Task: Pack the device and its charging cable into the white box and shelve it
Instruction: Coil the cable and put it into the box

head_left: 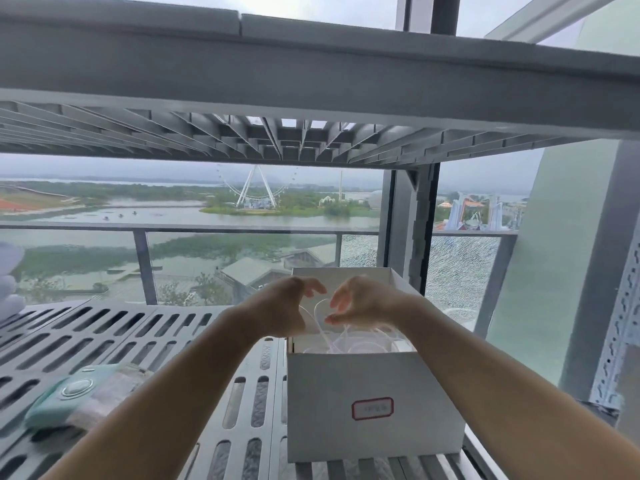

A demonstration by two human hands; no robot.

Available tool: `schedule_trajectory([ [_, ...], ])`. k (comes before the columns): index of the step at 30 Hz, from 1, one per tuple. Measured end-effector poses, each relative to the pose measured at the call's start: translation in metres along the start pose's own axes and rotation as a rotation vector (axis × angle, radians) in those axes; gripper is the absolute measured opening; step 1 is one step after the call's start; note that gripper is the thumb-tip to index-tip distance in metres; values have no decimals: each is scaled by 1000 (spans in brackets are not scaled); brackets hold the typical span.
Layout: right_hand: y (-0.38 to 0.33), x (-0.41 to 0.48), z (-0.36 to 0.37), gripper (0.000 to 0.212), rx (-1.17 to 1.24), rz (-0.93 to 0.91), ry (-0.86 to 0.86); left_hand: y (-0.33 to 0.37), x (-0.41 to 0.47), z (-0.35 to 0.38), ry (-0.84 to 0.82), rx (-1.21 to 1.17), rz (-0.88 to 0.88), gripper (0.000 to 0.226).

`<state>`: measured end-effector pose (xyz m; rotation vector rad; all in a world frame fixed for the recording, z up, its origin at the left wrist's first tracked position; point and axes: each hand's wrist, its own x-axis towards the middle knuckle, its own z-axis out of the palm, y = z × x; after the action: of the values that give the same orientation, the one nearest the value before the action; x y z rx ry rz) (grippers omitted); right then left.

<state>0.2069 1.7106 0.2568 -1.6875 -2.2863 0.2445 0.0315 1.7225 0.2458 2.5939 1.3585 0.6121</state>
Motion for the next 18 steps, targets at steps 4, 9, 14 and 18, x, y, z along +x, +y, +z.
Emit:
schedule_trajectory([
  [4, -20, 3, 11, 32, -85, -37, -40, -6, -9, -1, 77, -68, -5, 61],
  [9, -32, -1, 29, 23, -314, -35, -132, -9, -12, 4, 172, -108, -12, 53],
  [14, -6, -21, -5, 37, -584, 39, -48, -7, -12, 1, 147, -39, -6, 51],
  [18, 15, -40, -6, 20, -620, 112, -287, 5, -7, -2, 58, 76, 57, 47],
])
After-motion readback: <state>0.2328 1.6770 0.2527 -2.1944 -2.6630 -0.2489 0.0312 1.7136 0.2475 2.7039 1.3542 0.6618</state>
